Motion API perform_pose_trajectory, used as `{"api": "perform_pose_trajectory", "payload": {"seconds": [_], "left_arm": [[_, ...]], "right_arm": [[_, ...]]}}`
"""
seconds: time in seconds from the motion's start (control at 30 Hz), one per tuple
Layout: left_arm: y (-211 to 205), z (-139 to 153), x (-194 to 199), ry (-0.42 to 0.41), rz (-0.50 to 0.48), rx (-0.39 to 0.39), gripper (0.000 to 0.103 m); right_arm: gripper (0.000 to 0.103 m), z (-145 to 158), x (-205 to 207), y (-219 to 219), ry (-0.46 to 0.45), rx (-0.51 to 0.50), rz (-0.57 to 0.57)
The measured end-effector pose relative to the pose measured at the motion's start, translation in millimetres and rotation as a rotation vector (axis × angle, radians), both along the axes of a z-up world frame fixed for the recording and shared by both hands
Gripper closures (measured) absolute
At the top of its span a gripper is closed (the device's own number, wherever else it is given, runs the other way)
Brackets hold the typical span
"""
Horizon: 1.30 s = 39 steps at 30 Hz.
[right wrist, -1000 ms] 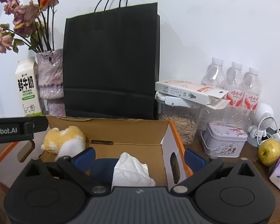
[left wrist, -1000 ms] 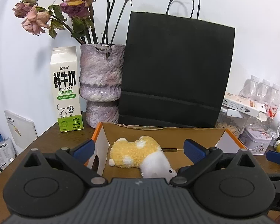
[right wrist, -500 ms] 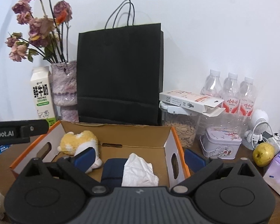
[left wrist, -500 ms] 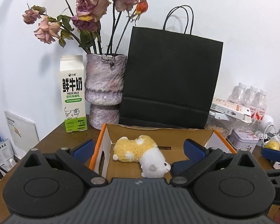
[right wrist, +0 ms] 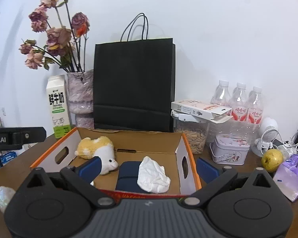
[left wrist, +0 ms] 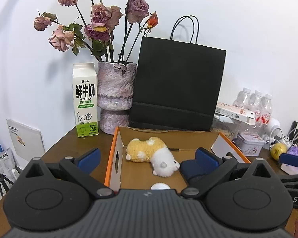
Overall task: Organize objects
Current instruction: 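Withdraw both open tools from the box back toward the table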
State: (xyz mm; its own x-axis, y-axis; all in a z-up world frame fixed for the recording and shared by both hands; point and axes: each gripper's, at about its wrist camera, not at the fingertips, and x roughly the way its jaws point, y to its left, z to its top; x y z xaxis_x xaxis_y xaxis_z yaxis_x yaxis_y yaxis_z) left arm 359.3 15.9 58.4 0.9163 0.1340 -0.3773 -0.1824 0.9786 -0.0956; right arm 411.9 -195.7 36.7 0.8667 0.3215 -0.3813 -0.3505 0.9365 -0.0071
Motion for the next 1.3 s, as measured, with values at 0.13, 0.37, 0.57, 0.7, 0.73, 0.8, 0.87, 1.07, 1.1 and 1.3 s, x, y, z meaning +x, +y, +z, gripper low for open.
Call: {"api": "perform_pose_trajectory", "payload": {"seconds": [0.13, 0.37, 0.57, 0.7, 0.73, 0.8, 0.87, 1.07, 1.1, 1.3], "left_arm": [[0.5, 0.3, -14.1, 0.004, -0.002, 0.001, 0.000], [-0.7, 5.9, -44.1, -0.006, -0.017, -0.001, 0.000], [-4.2, 10.6, -71.7, -0.020, -0.040, 0.000, 0.000], [-3.0, 10.8, -89.9, -0.011, -0.051, -0.001, 0.000], [-2.4, 10.9, -93.9, -0.011, -0.053, 0.000, 0.000], [-1.2, 11.7, -102.7, -0.012, -0.051, 0.006, 0.000], [-0.4, 12.4, -112.5, -0.014, -0.051, 0.012, 0.000], [1.5, 11.6, -141.7, -0.013, -0.059, 0.028, 0.000], [1.7, 10.8, -146.7, -0.012, -0.060, 0.033, 0.000], [7.7, 5.4, -174.4, 0.003, -0.054, 0.038, 0.000]], "right_arm": [[0.001, 1.3, -17.4, -1.3, -0.005, -0.008, 0.011], [0.001, 3.6, -46.4, -4.1, -0.008, -0.013, 0.015], [0.001, 4.5, -70.8, -7.1, 0.003, -0.007, 0.016], [0.001, 6.2, -90.6, -7.2, -0.004, -0.012, 0.013], [0.000, 6.1, -95.2, -7.6, -0.003, -0.009, 0.015], [0.000, 5.8, -104.6, -8.5, 0.001, -0.003, 0.020], [0.000, 5.2, -114.0, -9.3, 0.003, -0.001, 0.024], [0.000, 1.6, -140.9, -9.5, 0.010, -0.012, 0.041], [0.000, 0.4, -146.1, -9.6, 0.012, -0.015, 0.044], [0.000, -13.3, -171.5, -9.3, 0.043, -0.044, 0.067]]}}
